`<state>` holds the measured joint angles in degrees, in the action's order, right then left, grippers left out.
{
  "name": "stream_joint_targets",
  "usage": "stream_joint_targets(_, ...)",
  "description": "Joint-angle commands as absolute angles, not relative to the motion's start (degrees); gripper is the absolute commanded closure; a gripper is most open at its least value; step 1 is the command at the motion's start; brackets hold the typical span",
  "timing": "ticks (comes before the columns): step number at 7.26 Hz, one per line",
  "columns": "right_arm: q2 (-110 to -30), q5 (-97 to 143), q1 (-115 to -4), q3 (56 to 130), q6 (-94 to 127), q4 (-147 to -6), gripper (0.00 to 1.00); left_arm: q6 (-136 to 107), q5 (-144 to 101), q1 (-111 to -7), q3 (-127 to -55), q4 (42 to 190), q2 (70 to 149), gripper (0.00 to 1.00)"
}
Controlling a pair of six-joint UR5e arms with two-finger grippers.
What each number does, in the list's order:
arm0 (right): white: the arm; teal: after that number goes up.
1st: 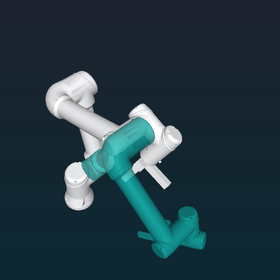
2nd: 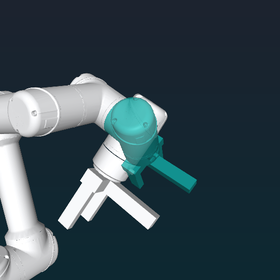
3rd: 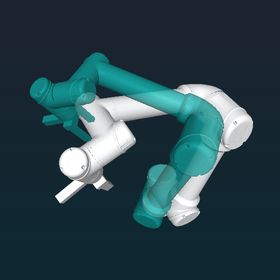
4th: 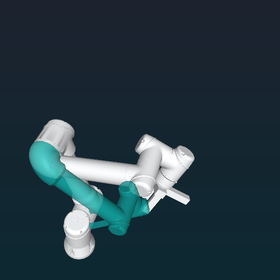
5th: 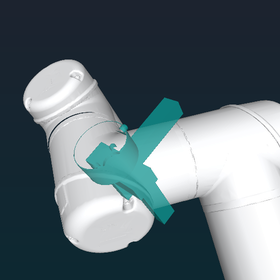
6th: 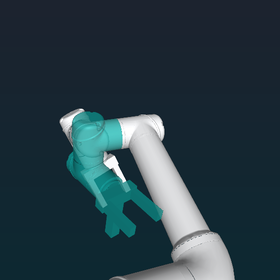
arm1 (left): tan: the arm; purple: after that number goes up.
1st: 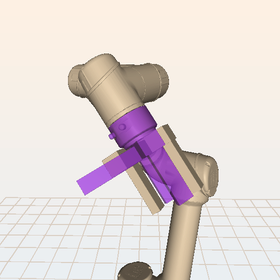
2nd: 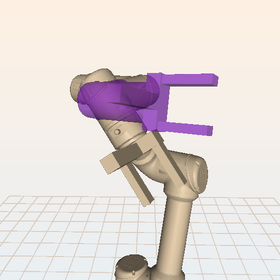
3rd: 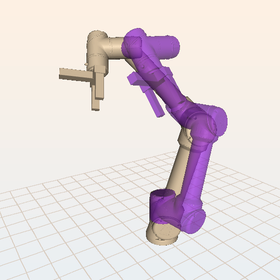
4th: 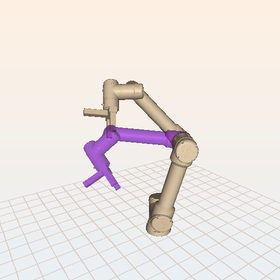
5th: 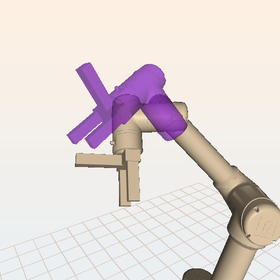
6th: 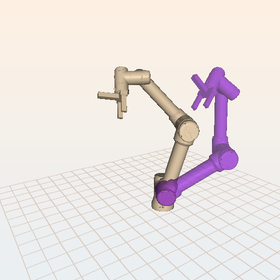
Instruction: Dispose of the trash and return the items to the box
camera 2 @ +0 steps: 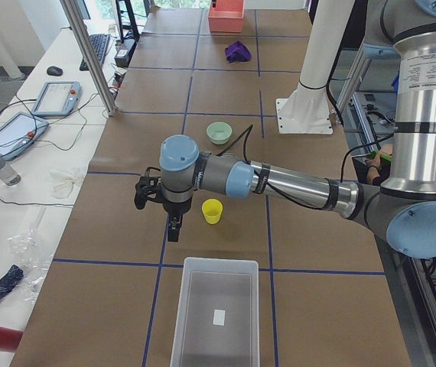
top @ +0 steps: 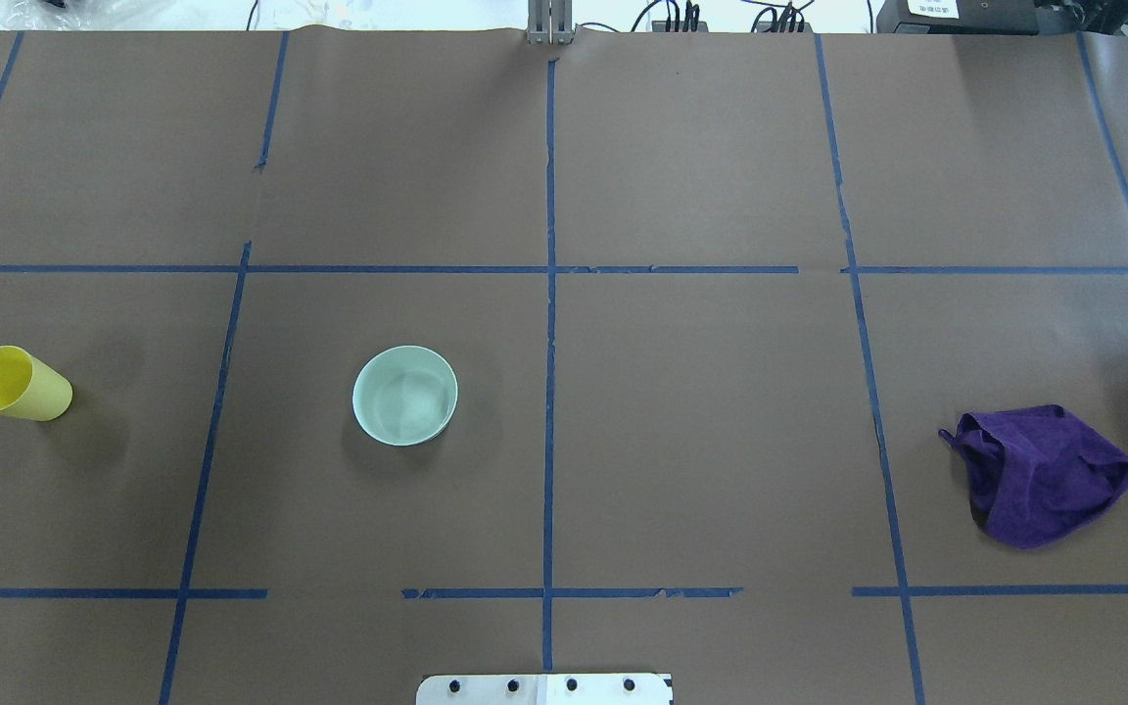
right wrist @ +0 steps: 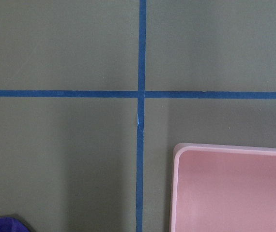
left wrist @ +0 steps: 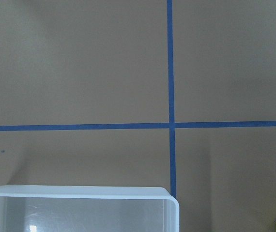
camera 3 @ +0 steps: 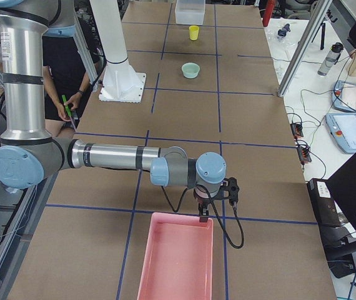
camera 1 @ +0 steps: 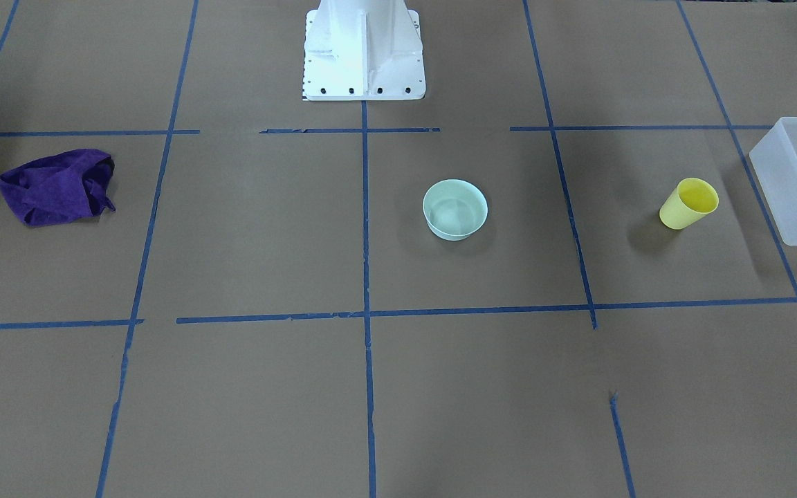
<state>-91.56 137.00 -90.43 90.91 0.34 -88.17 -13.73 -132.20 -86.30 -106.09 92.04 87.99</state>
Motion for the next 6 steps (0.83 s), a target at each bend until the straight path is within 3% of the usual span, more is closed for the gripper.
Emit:
stream_joint_targets(1,-91.76,137.20,-90.44,92.45,0.44,-88.24,0.00,-29.00,-131.93,-77.39,-109.86,105.10,81.52,0.00)
stream_joint_targets(3,-91.93,136.94,-90.44,92.64,0.44,-88.24,0.00,-43.29,-131.49,-68.93,-106.90,124.91,74.81,0.00)
stream_joint_targets(6,-92.02,137.02,-90.44,92.55,0.44,-88.24,0.00,-49.37,-127.44,-63.90,-102.67,129.88,75.49,0.00)
